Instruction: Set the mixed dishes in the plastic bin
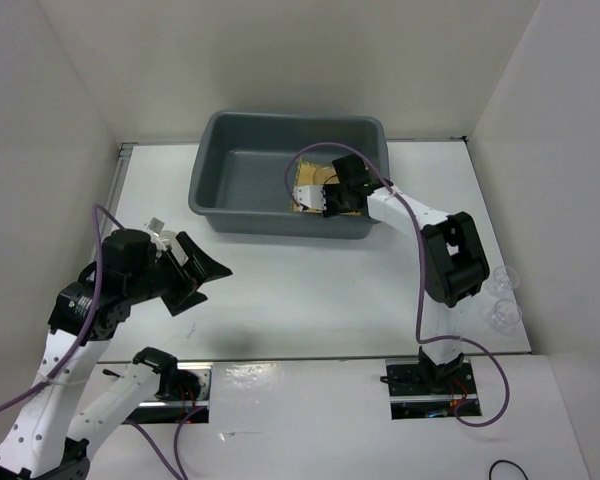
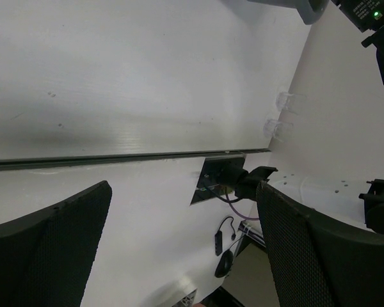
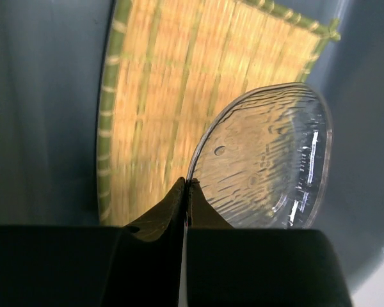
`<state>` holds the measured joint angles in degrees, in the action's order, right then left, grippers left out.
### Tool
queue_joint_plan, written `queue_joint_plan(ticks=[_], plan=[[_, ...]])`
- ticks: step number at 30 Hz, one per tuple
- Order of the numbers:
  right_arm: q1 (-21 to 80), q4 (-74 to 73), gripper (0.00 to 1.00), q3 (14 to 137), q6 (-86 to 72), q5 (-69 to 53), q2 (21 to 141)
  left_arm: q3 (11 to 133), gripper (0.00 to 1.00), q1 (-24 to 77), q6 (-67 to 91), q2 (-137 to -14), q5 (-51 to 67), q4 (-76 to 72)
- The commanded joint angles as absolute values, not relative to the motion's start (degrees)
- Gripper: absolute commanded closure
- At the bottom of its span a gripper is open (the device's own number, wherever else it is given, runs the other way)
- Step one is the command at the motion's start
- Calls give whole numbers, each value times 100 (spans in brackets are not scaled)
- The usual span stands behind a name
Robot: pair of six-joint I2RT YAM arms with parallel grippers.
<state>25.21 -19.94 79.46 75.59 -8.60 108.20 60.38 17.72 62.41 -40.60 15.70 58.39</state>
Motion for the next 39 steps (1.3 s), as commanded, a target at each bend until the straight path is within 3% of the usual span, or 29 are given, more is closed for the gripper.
queue_joint_plan(ticks=[1,9,17,21,25,26,29,32,34,39], plan=[[2531,-1758,100,8077,7629,-1011,11196,6249,0,1740,6398,-3999,1494,5906],[2479,-2092,91,8604,7471,-905,11566,6249,0,1740,6398,-4227,1494,5784],[2426,-2268,66,8762,7260,-580,11566,6144,0,1740,6231,-4447,1679,5546],[2374,-2127,65,8832,7006,-501,11453,6082,0,1740,6231,-4447,1679,5546],[2373,-1864,39,9271,6181,-501,10987,5959,0,1740,6284,-4386,1548,5414],[2373,-1863,20,9403,5900,-553,10856,6124,0,1740,6284,-4438,1434,5414],[2373,-2326,2,10105,4383,-554,10311,7043,0,1740,5969,-5016,592,5895],[2373,-3020,2,10082,3353,-423,9784,7750,0,1671,5835,-5983,-648,7010],[2426,-3093,2,9453,2832,-98,9239,7849,0,1224,5784,-6362,-800,6961],[2504,-3093,2,7553,1969,755,7555,6602,0,-1100,5318,-6495,1036,5555]])
